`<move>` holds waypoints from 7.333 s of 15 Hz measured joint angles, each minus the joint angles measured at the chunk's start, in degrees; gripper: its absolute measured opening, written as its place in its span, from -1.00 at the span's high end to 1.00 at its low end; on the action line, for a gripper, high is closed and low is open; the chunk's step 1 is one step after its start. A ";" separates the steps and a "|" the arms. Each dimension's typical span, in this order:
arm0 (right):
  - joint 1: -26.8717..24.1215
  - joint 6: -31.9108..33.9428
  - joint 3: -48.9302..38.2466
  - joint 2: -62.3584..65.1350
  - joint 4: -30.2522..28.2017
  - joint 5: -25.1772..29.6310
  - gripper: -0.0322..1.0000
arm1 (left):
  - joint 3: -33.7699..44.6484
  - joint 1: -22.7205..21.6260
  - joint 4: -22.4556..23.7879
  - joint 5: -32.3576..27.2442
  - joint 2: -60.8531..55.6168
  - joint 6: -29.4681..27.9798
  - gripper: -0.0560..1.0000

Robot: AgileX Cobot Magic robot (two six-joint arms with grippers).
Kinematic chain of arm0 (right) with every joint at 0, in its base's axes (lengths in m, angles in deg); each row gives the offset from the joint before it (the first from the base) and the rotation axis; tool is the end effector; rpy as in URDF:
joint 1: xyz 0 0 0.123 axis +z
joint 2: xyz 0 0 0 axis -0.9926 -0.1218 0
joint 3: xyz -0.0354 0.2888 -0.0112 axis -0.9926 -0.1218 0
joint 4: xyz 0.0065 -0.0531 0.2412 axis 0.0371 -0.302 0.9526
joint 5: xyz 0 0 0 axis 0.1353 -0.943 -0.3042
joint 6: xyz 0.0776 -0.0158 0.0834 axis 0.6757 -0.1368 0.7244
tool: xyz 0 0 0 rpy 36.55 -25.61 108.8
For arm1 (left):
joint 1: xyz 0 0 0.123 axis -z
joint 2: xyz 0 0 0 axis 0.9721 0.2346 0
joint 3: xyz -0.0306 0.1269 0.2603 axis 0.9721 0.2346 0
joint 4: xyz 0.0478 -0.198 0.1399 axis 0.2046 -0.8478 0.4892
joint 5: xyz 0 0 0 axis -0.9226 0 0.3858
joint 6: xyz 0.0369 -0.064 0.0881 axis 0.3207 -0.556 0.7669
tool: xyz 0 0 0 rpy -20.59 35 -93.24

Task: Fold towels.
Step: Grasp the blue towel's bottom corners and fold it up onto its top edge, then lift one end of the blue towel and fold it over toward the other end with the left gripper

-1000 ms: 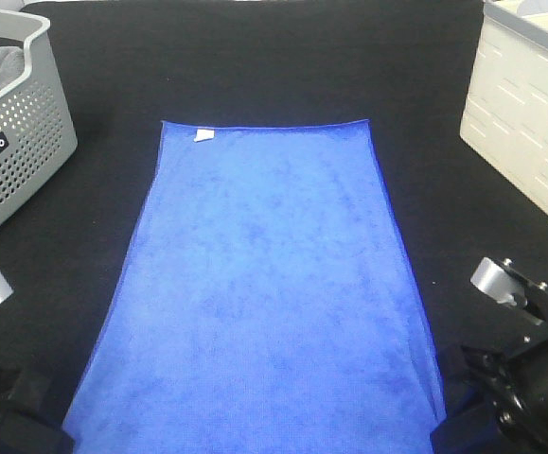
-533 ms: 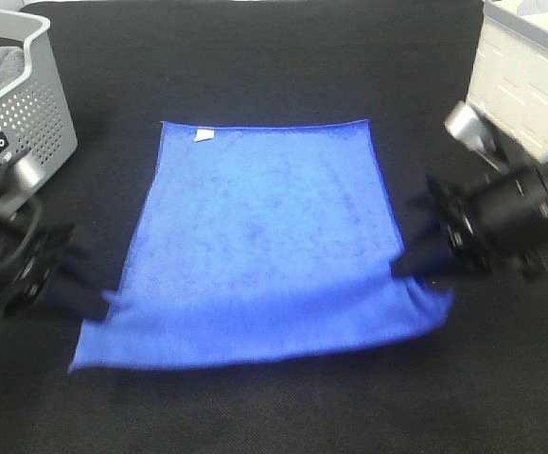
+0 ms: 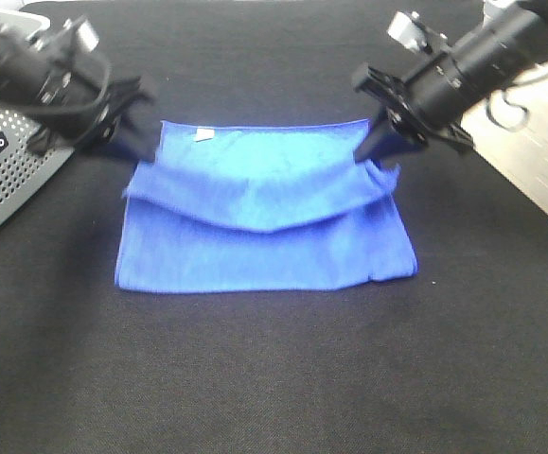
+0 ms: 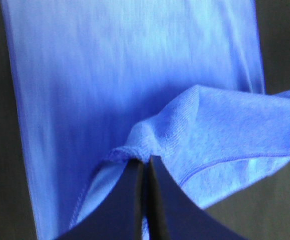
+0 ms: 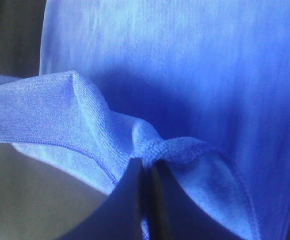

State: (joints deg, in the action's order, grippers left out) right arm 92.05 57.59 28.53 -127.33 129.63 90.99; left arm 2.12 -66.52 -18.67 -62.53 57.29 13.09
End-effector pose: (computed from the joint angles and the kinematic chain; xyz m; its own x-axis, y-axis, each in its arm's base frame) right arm 0.4192 0.1252 0.1786 -0.9588 -0.0135 -0.2839 -0.1654 0.8388 0.5186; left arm 0.4101 -0.1228 0.1804 -0.9148 -0.0711 -0.3977 0.1479 0.8571 -0.4935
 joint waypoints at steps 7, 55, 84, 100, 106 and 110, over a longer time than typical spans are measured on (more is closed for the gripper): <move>-0.86 5.61 35.35 -20.23 -7.28 2.58 0.94 | -25.38 0.00 3.72 6.36 15.64 -2.01 0.89; -4.76 -12.03 -1.83 -12.78 6.53 -5.50 0.01 | -1.38 3.27 4.64 9.68 14.50 -10.49 0.44; -7.45 -4.53 -0.92 -4.35 1.60 1.43 0.94 | 0.63 3.38 20.05 5.50 0.97 -16.67 0.88; -7.56 -1.32 9.17 -12.72 -2.69 7.22 -0.55 | -5.73 3.38 24.12 6.47 10.54 -24.29 -0.55; -7.56 -0.17 9.22 -11.46 -5.96 8.19 -0.55 | -5.73 0.74 30.37 1.78 10.54 -30.08 -0.55; -7.56 -0.17 9.22 -11.46 -6.19 7.56 -0.55 | -5.73 -1.26 22.75 1.38 10.77 -22.35 -0.55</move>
State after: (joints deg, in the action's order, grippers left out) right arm 84.49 57.42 37.76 -138.79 123.44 98.55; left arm -3.61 -67.78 4.08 -61.16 68.06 -9.25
